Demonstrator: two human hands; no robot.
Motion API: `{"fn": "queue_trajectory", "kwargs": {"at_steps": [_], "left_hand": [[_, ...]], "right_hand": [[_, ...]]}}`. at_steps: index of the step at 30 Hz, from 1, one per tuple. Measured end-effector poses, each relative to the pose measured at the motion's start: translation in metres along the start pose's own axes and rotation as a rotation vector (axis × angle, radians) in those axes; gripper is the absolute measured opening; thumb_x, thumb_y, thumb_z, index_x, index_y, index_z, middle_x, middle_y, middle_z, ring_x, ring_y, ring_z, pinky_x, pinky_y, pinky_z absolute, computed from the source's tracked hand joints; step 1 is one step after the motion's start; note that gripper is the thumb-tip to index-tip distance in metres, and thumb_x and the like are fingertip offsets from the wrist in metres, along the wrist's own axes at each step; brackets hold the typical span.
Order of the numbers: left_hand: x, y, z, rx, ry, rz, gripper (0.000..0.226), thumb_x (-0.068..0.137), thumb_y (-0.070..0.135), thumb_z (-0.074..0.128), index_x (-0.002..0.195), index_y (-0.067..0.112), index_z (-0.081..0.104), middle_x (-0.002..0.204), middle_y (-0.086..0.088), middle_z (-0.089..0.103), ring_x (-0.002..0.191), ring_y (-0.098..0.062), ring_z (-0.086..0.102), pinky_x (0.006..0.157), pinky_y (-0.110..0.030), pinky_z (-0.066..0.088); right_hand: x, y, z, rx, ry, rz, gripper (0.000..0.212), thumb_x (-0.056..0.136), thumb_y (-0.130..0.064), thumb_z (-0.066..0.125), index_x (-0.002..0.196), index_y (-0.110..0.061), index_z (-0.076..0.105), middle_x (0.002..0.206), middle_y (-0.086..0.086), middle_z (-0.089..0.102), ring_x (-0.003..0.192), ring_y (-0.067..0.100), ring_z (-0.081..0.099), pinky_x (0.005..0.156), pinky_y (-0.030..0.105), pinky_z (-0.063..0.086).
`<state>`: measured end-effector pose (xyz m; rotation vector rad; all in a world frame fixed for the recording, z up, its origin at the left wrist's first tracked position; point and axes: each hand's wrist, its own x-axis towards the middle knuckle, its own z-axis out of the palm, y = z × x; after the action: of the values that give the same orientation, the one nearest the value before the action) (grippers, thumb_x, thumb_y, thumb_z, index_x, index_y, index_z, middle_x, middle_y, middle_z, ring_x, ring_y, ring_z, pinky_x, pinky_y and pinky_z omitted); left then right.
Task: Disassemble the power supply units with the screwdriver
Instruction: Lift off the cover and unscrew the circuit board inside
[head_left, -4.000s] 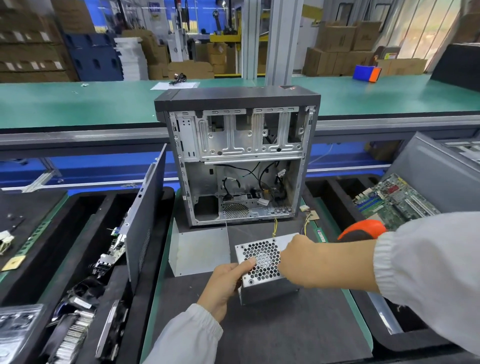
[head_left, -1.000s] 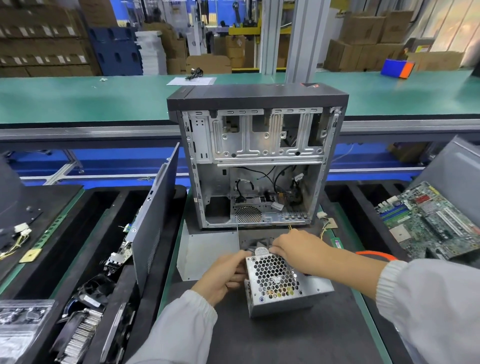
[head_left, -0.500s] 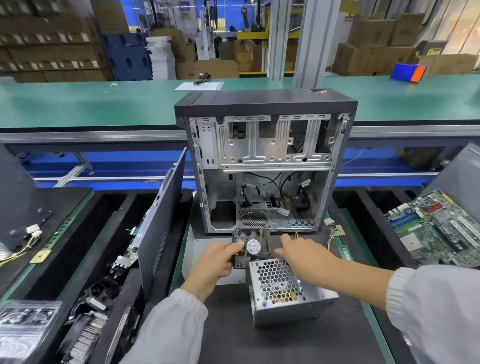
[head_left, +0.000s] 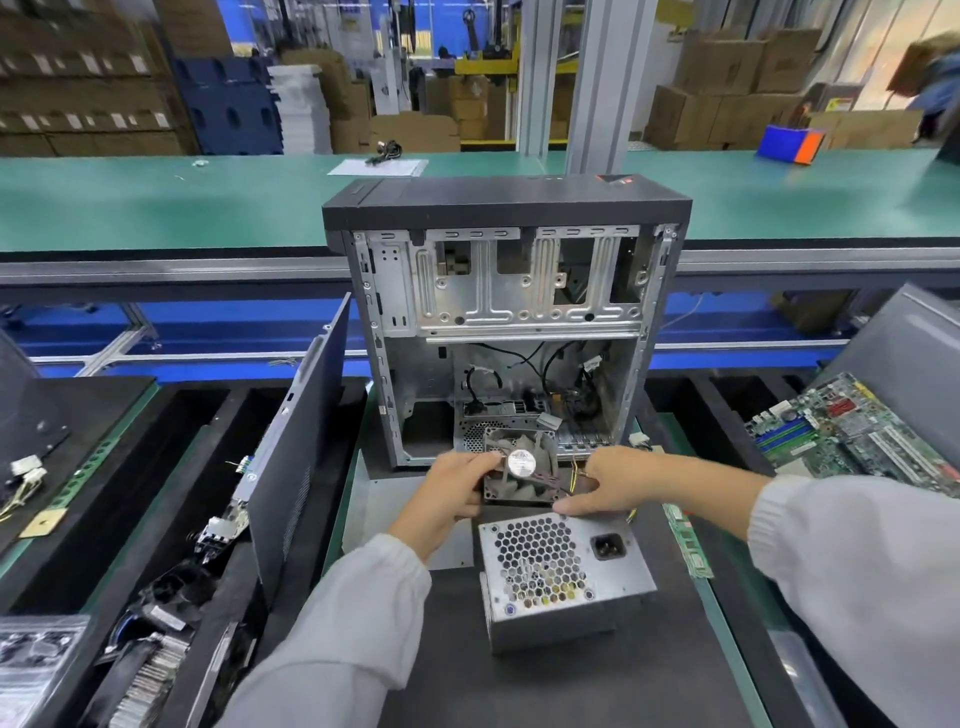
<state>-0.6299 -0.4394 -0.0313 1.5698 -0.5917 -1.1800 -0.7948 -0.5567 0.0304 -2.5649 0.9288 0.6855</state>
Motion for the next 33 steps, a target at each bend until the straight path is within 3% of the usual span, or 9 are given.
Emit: {"fn": "queue_trajectory", "kwargs": {"at_steps": [4, 8, 10, 13, 17, 21, 24, 27, 33], "left_hand": [[0.002, -0.005, 0.001, -0.069, -0.048, -0.037, 0.023, 0.096, 0.029, 0.057, 0.097, 0.010, 0.069, 0.069, -0.001, 0.072, 0.041, -0.005, 0.045, 0.036, -0.014, 0.026], [0.004, -0.017, -0.005, 0.123, -0.027, -0.090, 0.024, 0.094, 0.033, 0.056, 0.091, 0.010, 0.065, 0.068, 0.001, 0.063, 0.047, -0.009, 0.040, 0.039, -0.017, 0.027], [0.002, -0.024, -0.002, 0.248, -0.069, -0.087, 0.021, 0.094, 0.033, 0.056, 0.087, 0.015, 0.063, 0.060, 0.005, 0.057, 0.047, -0.008, 0.044, 0.045, -0.019, 0.035], [-0.003, -0.030, 0.004, 0.309, -0.124, -0.038, 0.028, 0.097, 0.032, 0.055, 0.078, 0.013, 0.061, 0.060, 0.004, 0.060, 0.051, -0.010, 0.052, 0.052, -0.023, 0.039], [-0.010, -0.021, -0.008, 0.398, 0.037, 0.070, 0.035, 0.099, 0.040, 0.051, 0.083, 0.010, 0.061, 0.047, 0.007, 0.035, 0.037, -0.005, 0.030, 0.039, -0.016, 0.026], [-0.026, -0.024, -0.046, 0.242, 0.149, 0.052, 0.033, 0.102, 0.015, 0.039, 0.084, 0.007, 0.065, 0.046, 0.011, 0.024, 0.038, -0.005, 0.021, 0.040, -0.017, 0.019], [-0.048, -0.046, -0.077, 0.248, 0.088, -0.029, 0.035, 0.103, 0.008, 0.034, 0.074, 0.007, 0.053, 0.056, 0.003, 0.028, 0.046, -0.007, 0.024, 0.044, -0.017, 0.021], [-0.068, -0.086, -0.101, 0.319, 0.068, -0.052, 0.031, 0.101, -0.002, 0.035, 0.087, 0.000, 0.062, 0.067, -0.002, 0.045, 0.053, -0.009, 0.036, 0.047, -0.017, 0.032], [-0.086, -0.150, -0.104, 0.203, 0.354, 0.209, 0.042, 0.093, -0.019, 0.037, 0.094, 0.007, 0.069, 0.084, -0.012, 0.068, 0.075, -0.020, 0.058, 0.071, -0.020, 0.048]], "right_hand": [[0.010, 0.008, -0.008, 0.203, -0.112, 0.002, 0.055, 0.085, -0.050, 0.064, 0.043, -0.019, 0.049, 0.040, -0.010, 0.039, 0.048, 0.013, 0.036, 0.053, 0.024, 0.033], [0.017, 0.006, -0.007, 0.303, -0.174, -0.005, 0.036, 0.081, -0.050, 0.070, 0.057, -0.023, 0.064, 0.053, -0.008, 0.053, 0.056, 0.016, 0.040, 0.058, 0.026, 0.034], [0.021, -0.001, -0.007, 0.259, -0.167, 0.022, 0.045, 0.077, -0.058, 0.069, 0.072, -0.013, 0.061, 0.064, -0.001, 0.055, 0.057, 0.016, 0.041, 0.054, 0.024, 0.035], [0.028, -0.010, -0.003, 0.118, -0.165, 0.061, 0.043, 0.084, -0.045, 0.069, 0.063, -0.011, 0.051, 0.058, 0.001, 0.050, 0.051, 0.016, 0.042, 0.049, 0.024, 0.035], [0.035, -0.010, 0.004, 0.073, -0.145, 0.140, 0.033, 0.088, -0.017, 0.061, 0.060, -0.010, 0.047, 0.058, 0.005, 0.047, 0.050, 0.019, 0.042, 0.048, 0.023, 0.034], [0.034, -0.012, 0.006, 0.062, -0.137, 0.153, 0.027, 0.088, -0.015, 0.055, 0.063, -0.008, 0.050, 0.058, 0.007, 0.048, 0.047, 0.019, 0.041, 0.045, 0.022, 0.033], [0.034, -0.010, 0.007, 0.143, -0.089, 0.118, 0.028, 0.090, -0.016, 0.052, 0.064, -0.009, 0.050, 0.056, 0.005, 0.047, 0.045, 0.017, 0.039, 0.045, 0.022, 0.033], [0.035, -0.014, 0.015, 0.122, -0.056, 0.078, 0.039, 0.096, -0.020, 0.048, 0.059, -0.012, 0.038, 0.056, 0.004, 0.037, 0.048, 0.016, 0.031, 0.049, 0.027, 0.028], [0.033, -0.014, 0.020, 0.164, -0.033, 0.002, 0.046, 0.097, -0.020, 0.049, 0.056, -0.015, 0.027, 0.056, 0.001, 0.024, 0.050, 0.015, 0.021, 0.050, 0.029, 0.020]]}}
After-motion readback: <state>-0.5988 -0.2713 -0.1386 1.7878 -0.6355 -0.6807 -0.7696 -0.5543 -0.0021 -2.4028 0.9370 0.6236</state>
